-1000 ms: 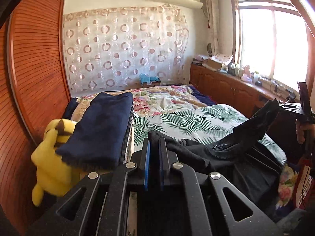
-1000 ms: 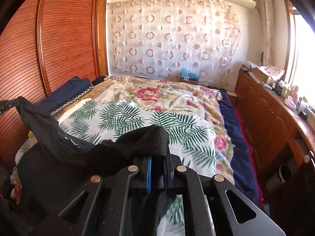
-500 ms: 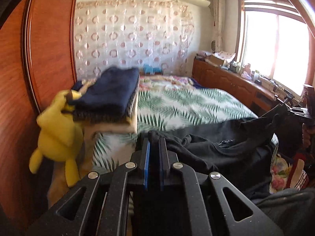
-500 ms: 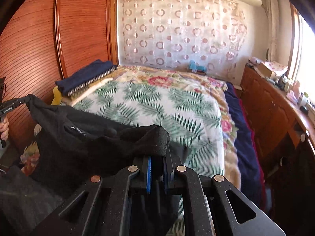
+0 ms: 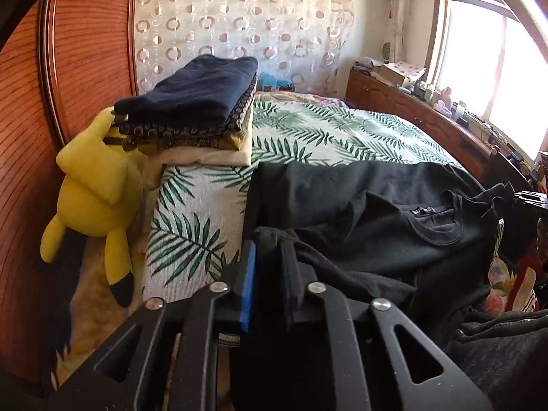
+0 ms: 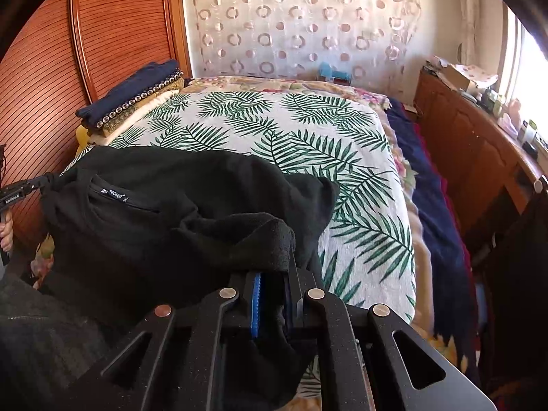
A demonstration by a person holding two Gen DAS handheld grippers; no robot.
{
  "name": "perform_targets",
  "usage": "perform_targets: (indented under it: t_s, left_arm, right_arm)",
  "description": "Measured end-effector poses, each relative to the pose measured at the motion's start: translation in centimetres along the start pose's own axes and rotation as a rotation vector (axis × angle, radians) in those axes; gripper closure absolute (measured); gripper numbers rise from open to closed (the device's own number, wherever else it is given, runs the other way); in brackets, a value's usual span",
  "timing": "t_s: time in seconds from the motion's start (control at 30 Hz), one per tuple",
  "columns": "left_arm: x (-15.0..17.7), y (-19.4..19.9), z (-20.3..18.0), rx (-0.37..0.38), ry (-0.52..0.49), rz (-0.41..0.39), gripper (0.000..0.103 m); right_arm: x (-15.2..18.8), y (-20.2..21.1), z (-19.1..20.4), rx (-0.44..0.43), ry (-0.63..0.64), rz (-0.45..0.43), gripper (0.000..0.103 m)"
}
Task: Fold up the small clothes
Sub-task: 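Lift the shirt with the left gripper while the right gripper grasps its hem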
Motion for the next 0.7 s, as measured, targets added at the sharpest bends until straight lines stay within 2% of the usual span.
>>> perform_targets:
  t_s: [0.03, 0.17, 0.2, 0.23, 0.27, 0.3, 0.33, 0.43, 0.5, 0.67, 0.7]
  left_arm:
    - [-0.2, 0.2, 0.0, -0.003, -0.007, -0.007, 0.077]
    - [-1.0, 0.6, 0.2, -0.034, -0.023, -0.018, 0.074]
    - [-1.2, 0.7, 0.4, -0.032, -0.019, -0.018, 0.066]
    - [-1.4, 0.7, 0.5, -0.028, -0.016, -0.023, 0.052]
    - [-1.7, 0.9, 0.5, -0.019, -0.010, -0.034, 0.044]
    - [-2.0, 1.0, 0.6, -0.010, -0.002, -0.041, 0.027]
    - [-2.4, 1.2, 0.6, 0.001, 0.009, -0.057, 0.022]
    - [-3.3, 0.8, 0.6, 0.011, 0.011, -0.055, 0.022]
    - [-4.0, 0.5, 0.7, -0.016, 0.003, -0.060, 0.022]
    - [-5.3, -0.2, 0.0, -0.022, -0.015, -0.061, 0.022]
    - [-5.5, -0.3, -0.1, -0.021, -0.017, -0.062, 0.022]
  right_arm:
    - [-0.2, 0.2, 0.0, 0.002, 0.004, 0.002, 0.094]
    - [-0.1, 0.2, 0.2, 0.010, 0.022, 0.005, 0.094]
    - [0.1, 0.1, 0.2, 0.006, 0.025, 0.004, 0.094]
    - [0.1, 0.4, 0.3, 0.001, 0.030, 0.004, 0.094]
    - [0.2, 0.4, 0.6, -0.001, 0.035, 0.005, 0.090]
    - [0.4, 0.5, 0.6, 0.000, 0.038, 0.002, 0.089]
    - [0.6, 0.8, 0.5, 0.003, 0.041, 0.001, 0.088]
    - [0.8, 1.3, 0.3, 0.011, 0.054, -0.007, 0.086]
    - [0.9, 1.8, 0.0, 0.021, 0.059, -0.015, 0.083]
    - [0.6, 3.0, -1.0, 0.042, 0.054, -0.041, 0.066]
    - [0.6, 3.2, -1.3, 0.041, 0.056, -0.046, 0.066]
Point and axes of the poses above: each gripper's, at about its wrist camera, not at the fingertips, and y roughly against the way its jaws point, z to its left, x to its underside, the point moved 10 cm from there along -y, roughly the way its jaws point, and after that the axes turned 11 degrees about z, right-handed, at the moved point
